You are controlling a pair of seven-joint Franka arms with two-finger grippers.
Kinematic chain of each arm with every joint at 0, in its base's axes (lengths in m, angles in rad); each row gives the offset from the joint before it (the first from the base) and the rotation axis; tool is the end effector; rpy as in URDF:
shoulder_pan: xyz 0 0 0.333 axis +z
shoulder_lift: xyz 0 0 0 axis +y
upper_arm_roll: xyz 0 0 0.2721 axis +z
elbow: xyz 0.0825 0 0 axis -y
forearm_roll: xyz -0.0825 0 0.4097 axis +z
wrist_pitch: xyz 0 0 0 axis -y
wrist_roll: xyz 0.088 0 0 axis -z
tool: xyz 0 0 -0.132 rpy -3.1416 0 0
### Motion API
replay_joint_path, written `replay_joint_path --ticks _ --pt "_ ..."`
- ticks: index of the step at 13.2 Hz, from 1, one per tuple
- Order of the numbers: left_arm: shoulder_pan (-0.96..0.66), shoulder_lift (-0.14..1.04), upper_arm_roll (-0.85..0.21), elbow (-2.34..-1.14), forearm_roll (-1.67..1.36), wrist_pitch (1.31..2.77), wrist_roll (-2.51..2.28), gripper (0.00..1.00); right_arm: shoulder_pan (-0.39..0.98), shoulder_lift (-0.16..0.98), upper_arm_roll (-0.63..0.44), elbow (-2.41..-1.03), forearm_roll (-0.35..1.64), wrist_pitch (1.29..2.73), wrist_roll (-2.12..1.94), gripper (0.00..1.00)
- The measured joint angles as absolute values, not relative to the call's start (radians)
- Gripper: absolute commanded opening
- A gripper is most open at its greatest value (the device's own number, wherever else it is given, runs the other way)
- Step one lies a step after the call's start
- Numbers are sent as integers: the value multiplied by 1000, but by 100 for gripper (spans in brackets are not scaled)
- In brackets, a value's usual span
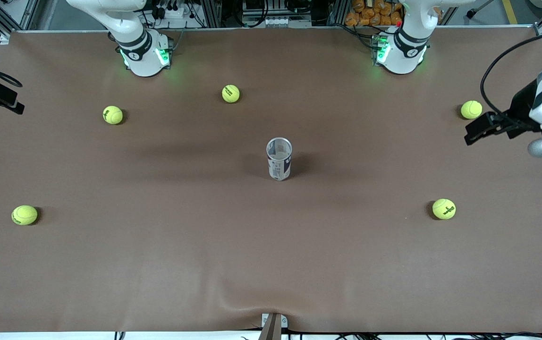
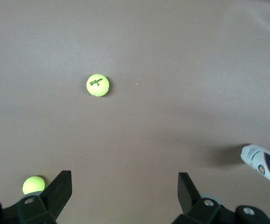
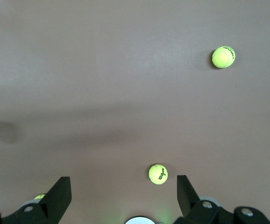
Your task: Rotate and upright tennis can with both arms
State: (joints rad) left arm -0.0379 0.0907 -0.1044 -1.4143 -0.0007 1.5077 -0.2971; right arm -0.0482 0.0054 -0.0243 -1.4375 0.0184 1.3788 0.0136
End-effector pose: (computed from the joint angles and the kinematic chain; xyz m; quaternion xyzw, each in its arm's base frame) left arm 0.5927 -0.0825 0.5743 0.9970 0.0775 0.0005 0.0053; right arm 0.5579 -0.0378 0.6014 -0.9986 0.0416 0.0318 0.0100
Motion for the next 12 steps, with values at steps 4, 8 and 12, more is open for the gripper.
replay_joint_path --ticks 4,8,12 --pt "-39 42 -80 -1502 -1 1547 -233 100 -48 5 -24 -1438 18 1379 14 100" --pt "-39 14 -72 -1562 -1 1574 -221 100 -48 5 -24 -1438 18 1379 14 100" --pt "-39 15 -60 -1590 7 1619 -175 100 -48 5 -24 -1438 18 1379 14 100"
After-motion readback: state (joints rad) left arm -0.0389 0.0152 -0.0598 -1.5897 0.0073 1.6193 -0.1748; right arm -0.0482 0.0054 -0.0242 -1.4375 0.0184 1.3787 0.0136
